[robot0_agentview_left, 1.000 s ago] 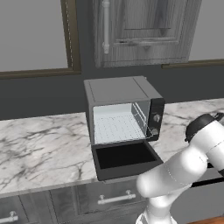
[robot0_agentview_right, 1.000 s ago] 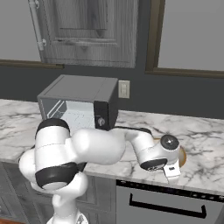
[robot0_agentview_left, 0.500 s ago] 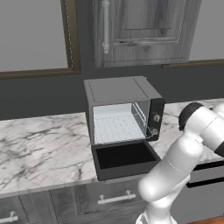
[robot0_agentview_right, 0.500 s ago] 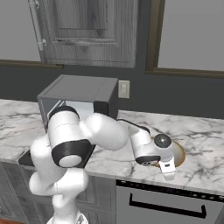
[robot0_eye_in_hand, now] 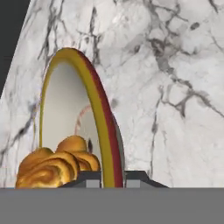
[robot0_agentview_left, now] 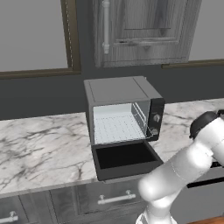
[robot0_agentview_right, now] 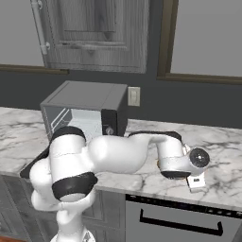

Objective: Pick up the heated bread from the toaster oven and place it in the bowl. Then move the bread bowl to the dining counter.

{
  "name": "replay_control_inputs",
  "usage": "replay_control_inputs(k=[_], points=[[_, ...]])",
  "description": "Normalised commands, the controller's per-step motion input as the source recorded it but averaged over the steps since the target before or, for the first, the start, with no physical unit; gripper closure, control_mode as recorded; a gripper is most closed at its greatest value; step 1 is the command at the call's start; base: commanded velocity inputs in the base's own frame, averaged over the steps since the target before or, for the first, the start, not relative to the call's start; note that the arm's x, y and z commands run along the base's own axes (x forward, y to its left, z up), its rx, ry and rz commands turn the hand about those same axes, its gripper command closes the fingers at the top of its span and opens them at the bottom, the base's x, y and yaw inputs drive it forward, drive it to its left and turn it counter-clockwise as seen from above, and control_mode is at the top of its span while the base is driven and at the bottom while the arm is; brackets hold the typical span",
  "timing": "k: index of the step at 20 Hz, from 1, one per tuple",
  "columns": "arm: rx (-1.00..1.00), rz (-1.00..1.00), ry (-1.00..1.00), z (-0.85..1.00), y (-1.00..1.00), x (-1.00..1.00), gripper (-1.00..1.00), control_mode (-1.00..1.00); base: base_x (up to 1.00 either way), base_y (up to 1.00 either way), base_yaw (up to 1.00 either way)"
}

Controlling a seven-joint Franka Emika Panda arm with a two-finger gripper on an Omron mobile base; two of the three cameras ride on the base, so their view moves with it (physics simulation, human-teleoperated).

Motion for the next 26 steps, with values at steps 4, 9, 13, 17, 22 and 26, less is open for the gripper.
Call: replay_control_inputs(k=[4, 9, 13, 17, 22, 26], points=[[-0.04, -0.01, -0.30, 0.89, 0.46, -0.42, 1.00, -1.00, 0.00, 0.00, 0.00], [-0.03, 0.00, -0.15, 1.00, 0.89, -0.54, 1.00, -1.00, 0.00, 0.00, 0.00], [-0.01, 0.00, -0.01, 0.69, 1.00, -0.49, 1.00, -1.00, 0.00, 0.00, 0.00], [0.00, 0.02, -0.09, 0.54, 1.00, -0.35, 1.00, -1.00, 0.00, 0.00, 0.00], [0.12, 0.00, -0.11, 0.60, 1.00, -0.29, 1.00, -1.00, 0.00, 0.00, 0.00], [0.20, 0.00, -0.01, 0.18, 1.00, -0.03, 1.00, -1.00, 0.00, 0.00, 0.00]])
